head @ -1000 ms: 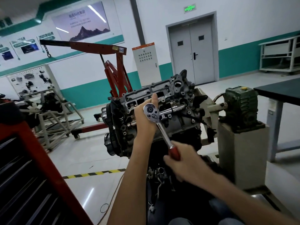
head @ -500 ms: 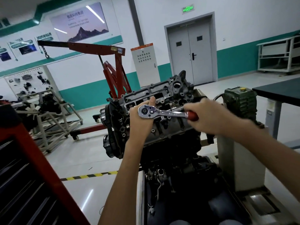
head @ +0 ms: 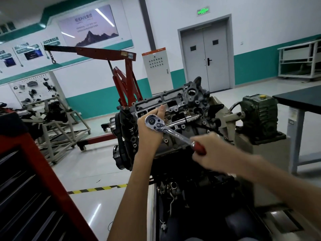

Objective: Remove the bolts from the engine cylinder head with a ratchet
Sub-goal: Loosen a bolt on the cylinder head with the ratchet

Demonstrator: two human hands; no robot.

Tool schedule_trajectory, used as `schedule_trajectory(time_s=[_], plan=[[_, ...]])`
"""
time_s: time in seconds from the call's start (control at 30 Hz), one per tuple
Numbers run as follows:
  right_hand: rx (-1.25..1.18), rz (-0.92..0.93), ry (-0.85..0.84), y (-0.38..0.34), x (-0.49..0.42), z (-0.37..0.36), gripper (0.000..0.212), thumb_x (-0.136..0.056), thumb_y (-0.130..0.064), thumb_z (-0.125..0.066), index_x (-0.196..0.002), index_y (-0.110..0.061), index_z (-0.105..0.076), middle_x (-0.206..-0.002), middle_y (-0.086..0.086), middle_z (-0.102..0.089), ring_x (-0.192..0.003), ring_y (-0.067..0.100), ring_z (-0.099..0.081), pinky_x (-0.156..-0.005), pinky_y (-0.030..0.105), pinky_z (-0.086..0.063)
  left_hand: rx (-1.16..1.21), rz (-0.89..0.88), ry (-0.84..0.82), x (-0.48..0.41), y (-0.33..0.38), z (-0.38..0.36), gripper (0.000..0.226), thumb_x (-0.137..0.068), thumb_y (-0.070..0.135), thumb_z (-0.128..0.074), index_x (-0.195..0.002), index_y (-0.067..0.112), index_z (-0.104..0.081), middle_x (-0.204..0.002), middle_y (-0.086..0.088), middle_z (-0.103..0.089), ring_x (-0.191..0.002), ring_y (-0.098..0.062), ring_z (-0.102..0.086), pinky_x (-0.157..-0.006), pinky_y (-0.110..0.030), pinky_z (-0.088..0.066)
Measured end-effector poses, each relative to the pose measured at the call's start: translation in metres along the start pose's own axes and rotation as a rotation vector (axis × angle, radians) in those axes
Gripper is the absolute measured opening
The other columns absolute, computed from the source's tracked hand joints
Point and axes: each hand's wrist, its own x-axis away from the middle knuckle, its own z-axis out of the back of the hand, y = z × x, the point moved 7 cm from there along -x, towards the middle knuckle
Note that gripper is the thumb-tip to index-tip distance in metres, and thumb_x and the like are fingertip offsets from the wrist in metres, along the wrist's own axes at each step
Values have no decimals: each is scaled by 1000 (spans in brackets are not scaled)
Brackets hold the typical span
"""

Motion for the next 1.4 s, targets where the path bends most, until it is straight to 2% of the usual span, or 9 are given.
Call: schedule_trajectory(time_s=[0.1, 0.2, 0.3, 0.53, 0.73, 0.87, 1.03, 1.23, 1.4], plan=[[426, 87, 40, 4, -23, 50, 7, -81, -16, -57, -75, -21, -54, -54, -11, -49, -47, 1, -47, -48, 14, -37, -26, 5, -110, 0, 1, -3, 54, -98, 18, -55, -49, 13, -31, -45, 11, -27, -44, -5, -23, -48, -22, -21], [478, 79, 93, 7, -21, 54, 11, -80, -17, -57, -76, -22, -49, -56, -11, -49, -50, 1, -48, -49, 14, -36, 9, 4, -59, 3, 1, -5, 54, -99, 14, -52, -50, 19, -29, -44, 11, -28, -44, -4, -23, -48, -21, -22], [246, -28, 138, 12, 4, 11, 16, -81, -19, -60, -75, -23, -45, -59, -6, -52, -49, 5, -50, -47, 14, -38, 102, 39, 44, 6, -3, -6, 54, -99, 12, -52, -48, 24, -34, -41, 13, -33, -42, -1, -28, -47, -16, -26], [-715, -135, 84, -32, 28, -90, 10, -83, -8, -58, -78, -11, -49, -56, 13, -47, -36, 12, -43, -39, 21, -38, 121, 79, 173, 6, -4, -12, 54, -97, 10, -53, -51, 21, -28, -41, 14, -28, -42, -1, -23, -45, -16, -24], [18, 24, -4, 3, 5, -1, 29, -79, -9, -58, -65, -28, -41, -57, -6, -48, -44, 7, -45, -45, 16, -35, 7, 7, -34, 3, -1, -2, 53, -97, 14, -54, -49, 19, -31, -41, 12, -31, -41, -3, -27, -46, -14, -24], [542, 187, 108, 3, -23, 70, 6, -81, -21, -52, -80, -26, -48, -52, -15, -43, -46, -7, -43, -46, 7, -29, -51, -5, -165, -1, 5, -6, 52, -97, 18, -56, -50, 16, -33, -46, 10, -29, -44, -4, -23, -47, -20, -21], [319, 57, 147, 14, 3, 18, 11, -81, -17, -59, -84, -21, -50, -54, -15, -41, -45, -3, -42, -44, 10, -31, 100, 47, 29, 11, -6, -4, 51, -97, 13, -53, -50, 7, -38, -44, 11, -33, -45, -5, -29, -49, -24, -27], [-431, -96, 190, -22, 31, -84, 25, -83, -17, -59, -73, -27, -39, -54, -6, -40, -37, 6, -38, -41, 16, -32, 123, 78, 135, 9, -6, -6, 49, -97, 12, -54, -53, 15, -34, -44, 13, -27, -43, -2, -23, -47, -14, -24], [-33, 22, 73, -9, 14, -37, 13, -80, -20, -55, -81, -24, -43, -61, -2, -48, -48, 16, -49, -48, 29, -43, 28, 59, 3, 8, -10, 7, 51, -97, 17, -54, -51, 12, -34, -45, 11, -30, -44, -6, -26, -47, -19, -24]])
